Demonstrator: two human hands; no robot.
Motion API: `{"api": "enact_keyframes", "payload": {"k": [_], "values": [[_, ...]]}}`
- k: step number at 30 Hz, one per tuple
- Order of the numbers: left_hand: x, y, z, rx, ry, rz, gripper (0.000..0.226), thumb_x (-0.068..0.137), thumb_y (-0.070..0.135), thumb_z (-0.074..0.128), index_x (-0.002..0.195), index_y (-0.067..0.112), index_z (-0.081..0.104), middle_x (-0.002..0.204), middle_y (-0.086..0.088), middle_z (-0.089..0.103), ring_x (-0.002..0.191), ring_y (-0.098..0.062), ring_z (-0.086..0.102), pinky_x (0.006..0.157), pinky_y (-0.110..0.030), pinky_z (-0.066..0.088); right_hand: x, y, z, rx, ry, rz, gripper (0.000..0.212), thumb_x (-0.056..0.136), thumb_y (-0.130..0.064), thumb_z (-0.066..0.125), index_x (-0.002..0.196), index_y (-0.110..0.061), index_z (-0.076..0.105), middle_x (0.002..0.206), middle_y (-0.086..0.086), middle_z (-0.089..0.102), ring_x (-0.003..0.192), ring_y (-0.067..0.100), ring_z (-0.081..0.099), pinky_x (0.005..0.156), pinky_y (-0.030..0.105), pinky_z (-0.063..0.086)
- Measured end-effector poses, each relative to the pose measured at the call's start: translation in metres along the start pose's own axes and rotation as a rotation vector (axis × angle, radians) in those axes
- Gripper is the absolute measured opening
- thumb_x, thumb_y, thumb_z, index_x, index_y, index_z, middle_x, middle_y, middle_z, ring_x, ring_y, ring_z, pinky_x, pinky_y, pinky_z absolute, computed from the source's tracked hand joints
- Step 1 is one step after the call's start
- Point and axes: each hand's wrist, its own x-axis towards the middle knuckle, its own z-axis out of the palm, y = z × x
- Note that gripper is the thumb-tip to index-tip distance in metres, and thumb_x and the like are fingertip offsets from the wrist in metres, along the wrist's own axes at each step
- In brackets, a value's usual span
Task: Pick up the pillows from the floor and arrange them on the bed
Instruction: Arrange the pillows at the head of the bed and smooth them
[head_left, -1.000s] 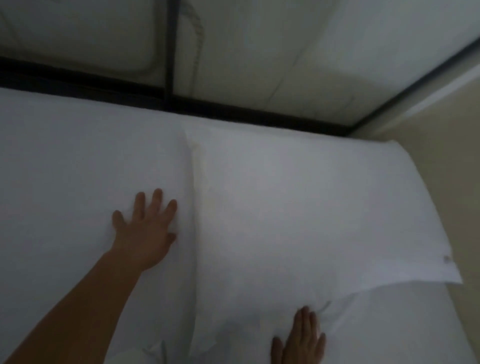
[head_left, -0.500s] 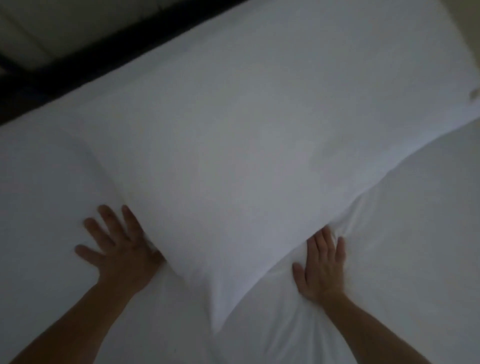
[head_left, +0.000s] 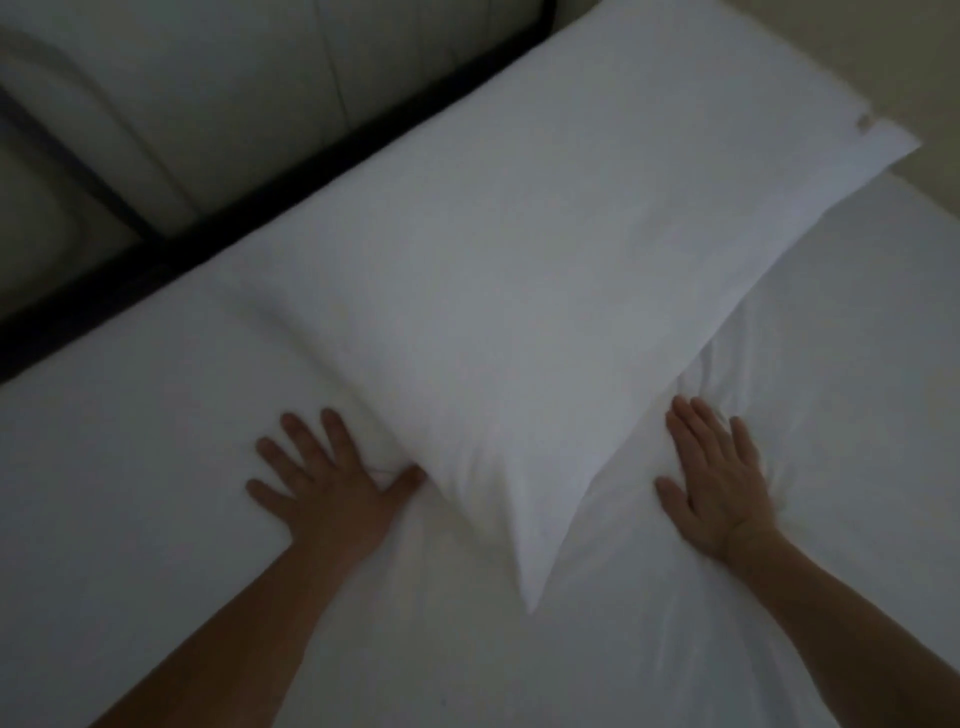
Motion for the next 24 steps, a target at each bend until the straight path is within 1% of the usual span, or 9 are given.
{"api": "enact_keyframes", "payload": {"k": [2,5,7,9,11,14,16,20,24], "values": [[0.001,-0.005,-0.002,-0.041,-0.015,0.014,0.125,0.054,0.097,0.021,0.147,0.023,-0.018,0.155,-0.016,-0.026,0.139,-0.044,-0.024,0.108,-0.066,-0.008,-0.002,0.000,0.003,-0.030,0.001,0.020,0.074,0.089,-0.055,0.030,0.149,-0.012,0.025,0.157,0.007,0.024,0.146,0.023,0.017,0.116,0.052,0.013],[-0.021,-0.032,-0.003,0.003,-0.086,0.186,0.119,0.062,0.093,0.026,0.147,0.024,-0.020,0.155,-0.012,-0.029,0.141,-0.037,-0.024,0.114,-0.058,-0.007,-0.013,-0.021,-0.009,-0.108,0.051,0.119,0.074,0.092,-0.056,0.020,0.145,-0.007,0.035,0.153,0.011,0.033,0.142,0.026,0.027,0.113,0.052,0.020],[-0.065,-0.060,0.000,0.073,-0.198,0.315,0.115,0.067,0.087,0.034,0.147,0.025,-0.020,0.154,-0.009,-0.030,0.142,-0.031,-0.024,0.115,-0.057,-0.007,-0.028,-0.053,-0.025,-0.115,0.008,0.290,0.070,0.092,-0.048,0.023,0.142,-0.002,0.038,0.151,0.016,0.035,0.140,0.031,0.031,0.111,0.052,0.024],[-0.102,-0.081,0.001,0.116,-0.223,0.368,0.107,0.072,0.081,0.039,0.147,0.029,-0.017,0.156,-0.005,-0.028,0.143,-0.027,-0.022,0.113,-0.060,-0.003,-0.055,-0.105,-0.029,-0.070,-0.066,0.472,0.065,0.096,-0.046,0.028,0.145,-0.004,0.032,0.155,0.017,0.028,0.142,0.032,0.024,0.112,0.051,0.023],[-0.116,-0.091,0.003,0.106,-0.153,0.393,0.094,0.079,0.075,0.036,0.148,0.034,-0.011,0.158,-0.002,-0.023,0.145,-0.025,-0.019,0.112,-0.064,0.002,-0.093,-0.170,-0.011,-0.021,-0.086,0.545,0.070,0.094,-0.053,0.032,0.148,-0.009,0.027,0.157,0.016,0.021,0.144,0.033,0.017,0.113,0.052,0.019],[-0.121,-0.097,0.016,0.130,-0.061,0.441,0.084,0.081,0.076,0.024,0.147,0.037,-0.011,0.157,-0.002,-0.027,0.142,-0.030,-0.026,0.108,-0.070,-0.002,-0.136,-0.243,0.014,0.099,-0.076,0.541,0.076,0.087,-0.056,0.029,0.145,-0.007,0.033,0.154,0.021,0.027,0.143,0.036,0.021,0.110,0.059,0.018],[-0.119,-0.099,0.033,0.160,-0.006,0.463,0.086,0.078,0.080,0.015,0.147,0.036,-0.010,0.156,-0.005,-0.026,0.140,-0.034,-0.027,0.106,-0.072,-0.008,-0.144,-0.255,0.025,0.072,-0.051,0.522,0.076,0.085,-0.051,0.032,0.143,-0.003,0.035,0.152,0.022,0.029,0.143,0.036,0.022,0.109,0.062,0.017],[-0.111,-0.103,0.057,0.110,0.145,0.533,0.088,0.079,0.079,0.020,0.150,0.029,0.016,0.160,-0.012,0.008,0.145,-0.040,-0.002,0.108,-0.072,-0.002,-0.135,-0.245,0.032,-0.018,0.037,0.525,0.076,0.084,-0.049,0.037,0.145,-0.005,0.030,0.155,0.020,0.024,0.145,0.032,0.014,0.112,0.060,0.011],[-0.106,-0.106,0.062,0.107,0.199,0.569,0.088,0.080,0.079,0.023,0.150,0.027,0.016,0.160,-0.013,0.009,0.145,-0.041,-0.001,0.109,-0.071,-0.001,-0.133,-0.248,0.035,-0.013,0.049,0.536,0.077,0.084,-0.049,0.038,0.147,-0.007,0.027,0.157,0.018,0.021,0.146,0.030,0.010,0.113,0.058,0.008]]}}
